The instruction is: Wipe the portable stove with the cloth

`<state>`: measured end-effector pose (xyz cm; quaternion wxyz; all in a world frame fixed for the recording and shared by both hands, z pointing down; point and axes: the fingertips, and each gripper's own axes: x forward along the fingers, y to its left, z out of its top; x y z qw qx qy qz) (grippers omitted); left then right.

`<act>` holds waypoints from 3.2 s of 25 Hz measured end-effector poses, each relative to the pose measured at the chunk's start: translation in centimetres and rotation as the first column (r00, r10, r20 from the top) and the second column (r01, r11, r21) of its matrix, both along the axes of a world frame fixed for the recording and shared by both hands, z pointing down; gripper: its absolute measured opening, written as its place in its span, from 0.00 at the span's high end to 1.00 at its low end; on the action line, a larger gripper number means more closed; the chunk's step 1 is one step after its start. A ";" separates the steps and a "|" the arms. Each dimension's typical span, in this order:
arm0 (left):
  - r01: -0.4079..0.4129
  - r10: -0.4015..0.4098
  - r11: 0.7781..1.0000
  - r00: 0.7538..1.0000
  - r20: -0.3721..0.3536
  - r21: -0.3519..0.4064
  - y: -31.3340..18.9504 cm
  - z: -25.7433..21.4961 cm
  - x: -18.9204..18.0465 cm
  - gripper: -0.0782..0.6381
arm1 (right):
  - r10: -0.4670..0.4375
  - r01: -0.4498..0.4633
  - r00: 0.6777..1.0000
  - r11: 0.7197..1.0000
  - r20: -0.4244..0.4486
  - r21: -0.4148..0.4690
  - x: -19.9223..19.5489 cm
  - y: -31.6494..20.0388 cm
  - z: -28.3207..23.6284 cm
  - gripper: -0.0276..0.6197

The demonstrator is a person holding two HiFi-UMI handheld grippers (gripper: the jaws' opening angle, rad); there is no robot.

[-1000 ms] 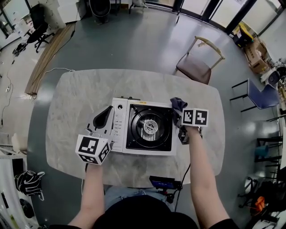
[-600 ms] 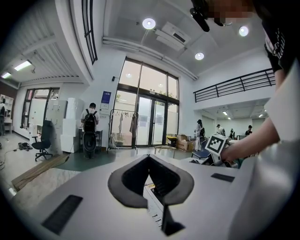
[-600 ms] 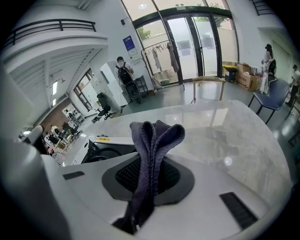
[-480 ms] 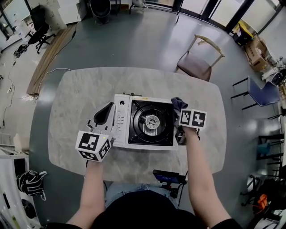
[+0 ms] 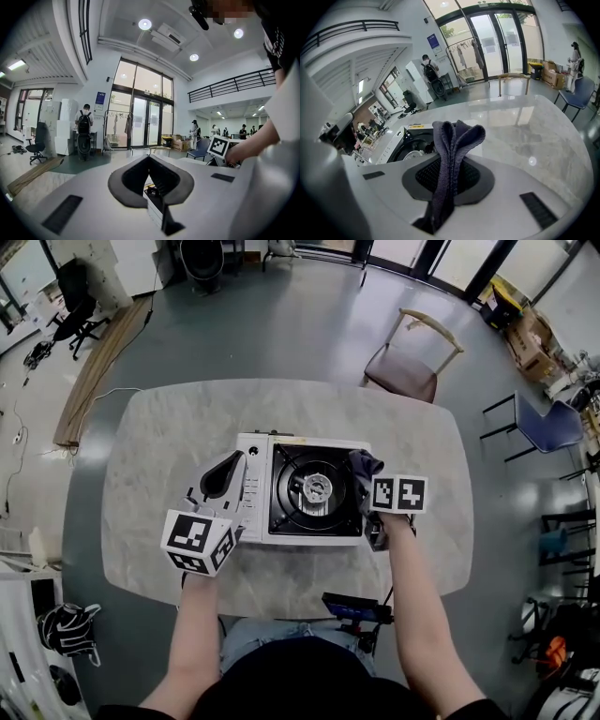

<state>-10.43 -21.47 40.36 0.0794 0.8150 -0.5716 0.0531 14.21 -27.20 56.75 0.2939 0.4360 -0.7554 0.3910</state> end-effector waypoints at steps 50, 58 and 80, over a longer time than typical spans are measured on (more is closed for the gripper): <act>0.120 -0.120 0.993 0.993 0.002 -0.005 9.2 0.8 0.9 0.88 | -0.246 0.231 0.967 0.957 0.067 0.175 1.8 14.8 -6.5 0.86; 0.039 -0.039 0.999 0.999 -0.006 0.029 7.1 -0.8 0.6 0.88 | -0.300 0.327 0.944 0.903 -0.137 0.279 -1.3 14.5 -6.7 0.86; -0.083 0.084 0.995 0.996 -0.019 0.048 4.9 -1.2 -3.6 0.88 | -0.025 0.019 0.975 0.999 -0.222 -0.029 -1.9 12.7 0.1 0.86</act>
